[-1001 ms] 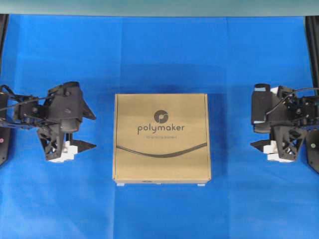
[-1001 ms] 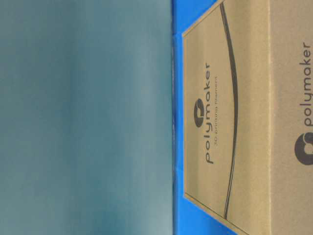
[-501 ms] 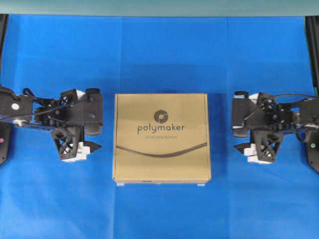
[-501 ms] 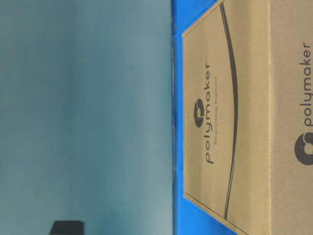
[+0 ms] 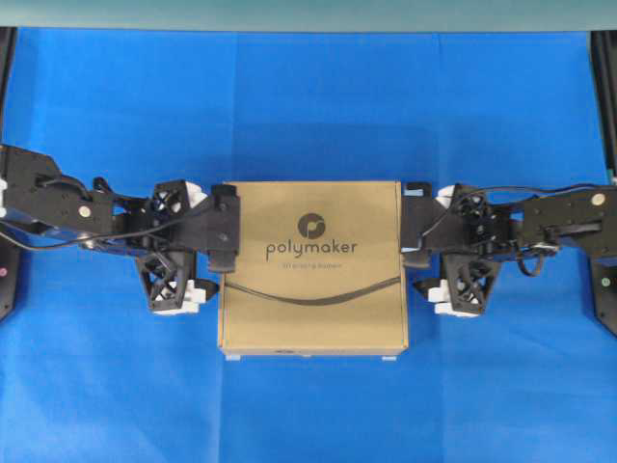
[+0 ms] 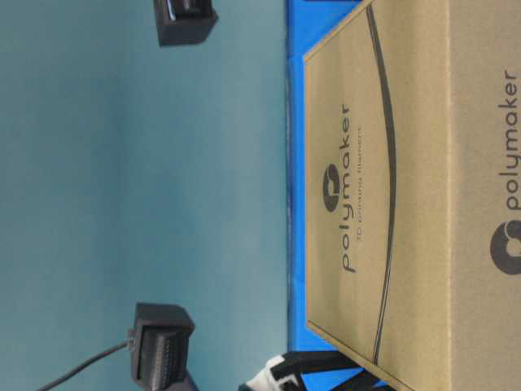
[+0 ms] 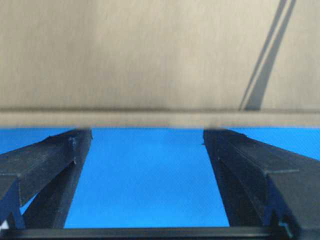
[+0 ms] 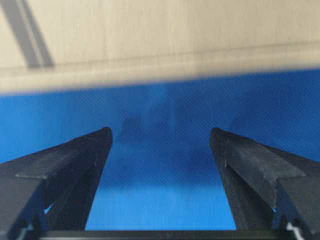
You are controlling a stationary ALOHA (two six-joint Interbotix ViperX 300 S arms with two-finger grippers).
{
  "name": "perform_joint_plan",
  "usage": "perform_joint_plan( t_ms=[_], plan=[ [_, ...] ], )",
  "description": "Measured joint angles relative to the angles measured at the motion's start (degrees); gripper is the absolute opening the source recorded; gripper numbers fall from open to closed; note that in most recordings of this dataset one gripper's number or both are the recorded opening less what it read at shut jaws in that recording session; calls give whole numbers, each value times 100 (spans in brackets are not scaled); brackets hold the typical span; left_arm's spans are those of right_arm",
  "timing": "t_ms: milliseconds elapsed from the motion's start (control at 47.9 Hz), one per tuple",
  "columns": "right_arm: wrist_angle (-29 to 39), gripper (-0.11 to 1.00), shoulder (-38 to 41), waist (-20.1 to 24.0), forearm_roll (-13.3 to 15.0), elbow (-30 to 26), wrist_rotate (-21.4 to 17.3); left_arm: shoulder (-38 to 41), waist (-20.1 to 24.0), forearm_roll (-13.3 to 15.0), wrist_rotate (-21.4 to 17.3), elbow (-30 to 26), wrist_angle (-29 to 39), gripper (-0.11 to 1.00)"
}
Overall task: Lift up the cardboard box by clamping it between your arms.
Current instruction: 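Press both grippers against the box sides and lift it upward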
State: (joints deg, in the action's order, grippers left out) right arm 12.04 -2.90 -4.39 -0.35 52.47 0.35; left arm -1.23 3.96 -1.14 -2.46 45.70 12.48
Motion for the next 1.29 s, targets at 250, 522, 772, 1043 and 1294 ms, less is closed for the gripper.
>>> perform_joint_plan(
  t_ms=[250, 522, 772, 1043, 1294],
  plan=[
    [-88, 98, 308, 35, 0, -325, 9, 88, 0, 0, -18, -79, 9, 88],
    [-44, 98, 396, 88, 18, -439, 26, 88, 9, 0, -26, -97, 26, 88],
    [255, 98, 360, 114, 26, -492, 26, 97, 18, -44, -44, -281, 211, 87],
    [914, 98, 70, 132, 26, -747, 26, -132, 9, -44, -62, -562, 949, 87],
    [1872, 98, -404, 132, 35, -1195, 26, -721, 26, -44, -62, -800, 1696, 87]
  ],
)
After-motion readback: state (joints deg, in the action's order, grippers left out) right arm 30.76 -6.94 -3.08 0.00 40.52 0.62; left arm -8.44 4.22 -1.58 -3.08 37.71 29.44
